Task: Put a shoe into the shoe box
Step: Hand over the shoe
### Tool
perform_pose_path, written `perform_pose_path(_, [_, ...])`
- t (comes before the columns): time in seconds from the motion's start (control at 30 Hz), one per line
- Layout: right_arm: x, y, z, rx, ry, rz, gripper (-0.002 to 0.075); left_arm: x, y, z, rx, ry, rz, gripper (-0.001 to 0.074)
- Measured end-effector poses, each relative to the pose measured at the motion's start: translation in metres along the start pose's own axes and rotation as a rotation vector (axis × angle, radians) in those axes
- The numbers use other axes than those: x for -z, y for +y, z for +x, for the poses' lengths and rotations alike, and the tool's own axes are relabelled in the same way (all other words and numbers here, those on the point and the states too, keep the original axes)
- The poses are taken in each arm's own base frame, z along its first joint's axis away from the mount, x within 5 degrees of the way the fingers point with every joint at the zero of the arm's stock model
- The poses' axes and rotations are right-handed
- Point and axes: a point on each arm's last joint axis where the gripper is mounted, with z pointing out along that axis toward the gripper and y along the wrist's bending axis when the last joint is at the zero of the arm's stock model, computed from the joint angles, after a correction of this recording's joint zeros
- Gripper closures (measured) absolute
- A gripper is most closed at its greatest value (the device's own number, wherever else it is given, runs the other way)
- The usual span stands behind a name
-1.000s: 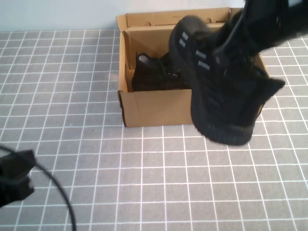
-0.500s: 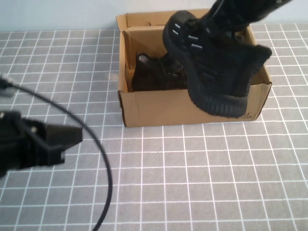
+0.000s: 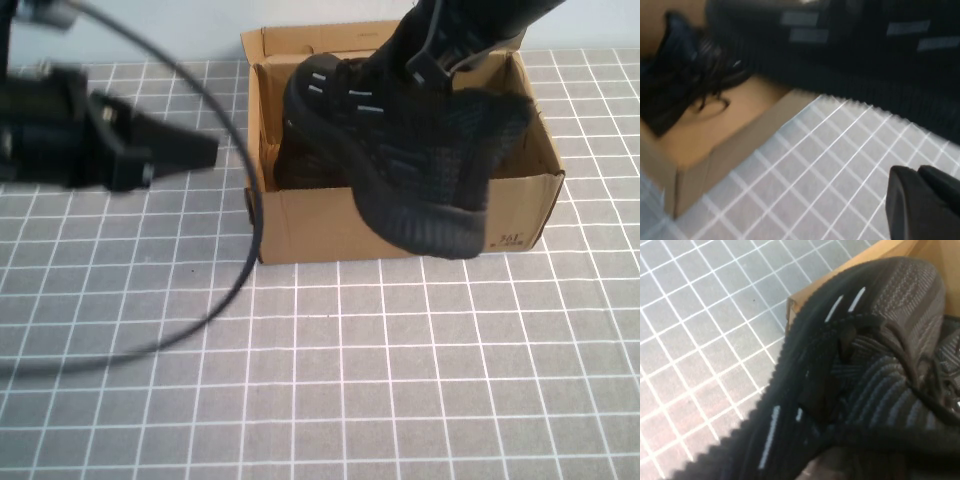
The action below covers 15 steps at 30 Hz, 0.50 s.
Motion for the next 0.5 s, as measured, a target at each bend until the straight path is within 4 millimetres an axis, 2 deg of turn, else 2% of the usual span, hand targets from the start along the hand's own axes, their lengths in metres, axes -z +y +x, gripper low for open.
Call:
perform_pose_path(0.23, [0.0,-0.003,0.002,0.115,0.008,-0.019,0.0732,-0.016,0.026,-0.047,-0.107,0.018,0.119,0.0736])
perform_pose_path(0.4, [0.0,-0.002,0.002,0.226,0.0,-0.036,0.0732,-0.027,0.046,-0.073,-0.141,-0.007,0.112,0.0736])
perform_pose_path(0.5, [0.0,0.001,0.001,0.352,-0.024,-0.064,0.0732,-0.034,0.056,-0.082,-0.155,-0.016,0.109,0.0736])
